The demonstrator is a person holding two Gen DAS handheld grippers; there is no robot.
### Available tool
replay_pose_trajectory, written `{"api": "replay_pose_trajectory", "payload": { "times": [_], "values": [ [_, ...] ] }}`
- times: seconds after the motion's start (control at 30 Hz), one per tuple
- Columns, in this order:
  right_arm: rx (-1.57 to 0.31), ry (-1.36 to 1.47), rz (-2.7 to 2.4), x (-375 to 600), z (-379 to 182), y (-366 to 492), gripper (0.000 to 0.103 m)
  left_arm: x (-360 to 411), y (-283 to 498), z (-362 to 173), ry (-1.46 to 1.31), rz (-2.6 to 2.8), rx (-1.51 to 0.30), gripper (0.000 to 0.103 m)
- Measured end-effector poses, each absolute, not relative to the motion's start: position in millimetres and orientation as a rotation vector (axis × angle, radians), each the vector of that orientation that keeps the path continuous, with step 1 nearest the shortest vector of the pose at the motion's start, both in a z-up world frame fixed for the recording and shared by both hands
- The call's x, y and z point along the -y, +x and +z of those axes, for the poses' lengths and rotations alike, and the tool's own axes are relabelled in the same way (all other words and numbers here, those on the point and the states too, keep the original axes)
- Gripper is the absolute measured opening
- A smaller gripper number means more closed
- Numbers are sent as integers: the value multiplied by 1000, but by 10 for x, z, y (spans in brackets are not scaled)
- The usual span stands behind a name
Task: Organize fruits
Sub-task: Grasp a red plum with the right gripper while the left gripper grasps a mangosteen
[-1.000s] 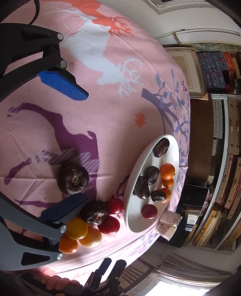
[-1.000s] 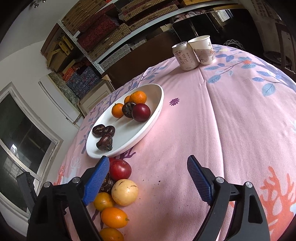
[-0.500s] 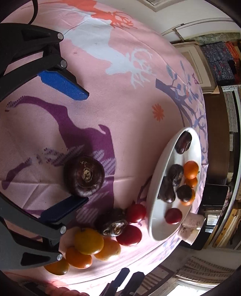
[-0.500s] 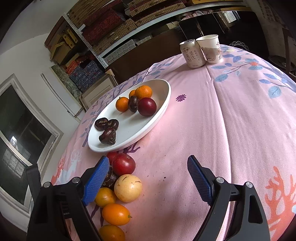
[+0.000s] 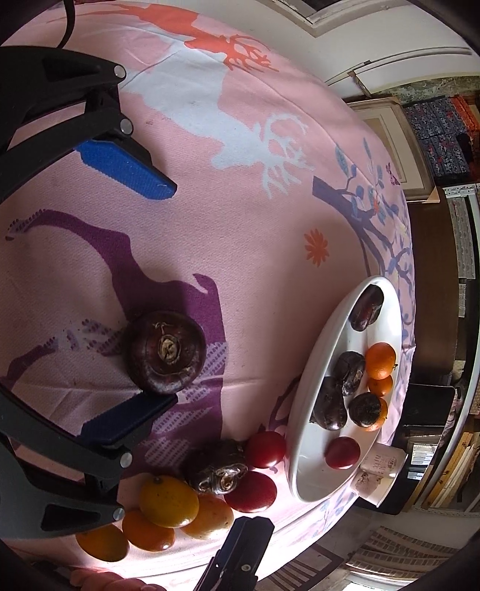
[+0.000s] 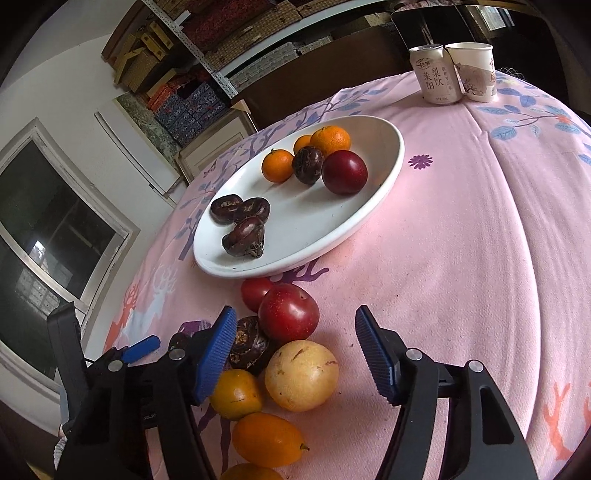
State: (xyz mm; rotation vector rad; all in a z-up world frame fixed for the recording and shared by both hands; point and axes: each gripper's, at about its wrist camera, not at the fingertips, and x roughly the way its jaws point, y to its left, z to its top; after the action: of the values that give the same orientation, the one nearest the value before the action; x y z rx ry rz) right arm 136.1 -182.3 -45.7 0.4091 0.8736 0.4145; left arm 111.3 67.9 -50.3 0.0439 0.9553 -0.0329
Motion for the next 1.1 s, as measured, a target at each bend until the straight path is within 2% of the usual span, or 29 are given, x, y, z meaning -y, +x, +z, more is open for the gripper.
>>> {"api": "replay_pose_trajectory", "payload": {
  "times": [0.27, 0.33, 0.37, 0.67, 1.03, 1.07, 1.1],
  "values": [
    [-918, 344, 404, 1656, -540, 1503, 51, -677, 1114, -501, 45, -33, -955, 99],
    [-912, 318, 411, 1609, -544, 1515, 45, -678, 1114, -500, 45, -33, -955, 99],
    [-911, 321, 429, 1595, -550, 1515, 39, -678, 1115, -500, 44, -33, -955, 99],
    [-815, 344, 308, 2034, -405, 1297, 39, -678, 1116, -501, 44, -33, -956, 99],
    [-835, 368, 256, 2169, -495, 1325, 39, -670, 1081, -471, 50, -37, -931, 99],
    [-838, 369, 253, 2170, -501, 1329, 39, -662, 1070, -462, 50, -42, -926, 96],
    [-841, 369, 251, 2170, -506, 1331, 39, -651, 1063, -453, 50, -52, -922, 86]
  ]
}}
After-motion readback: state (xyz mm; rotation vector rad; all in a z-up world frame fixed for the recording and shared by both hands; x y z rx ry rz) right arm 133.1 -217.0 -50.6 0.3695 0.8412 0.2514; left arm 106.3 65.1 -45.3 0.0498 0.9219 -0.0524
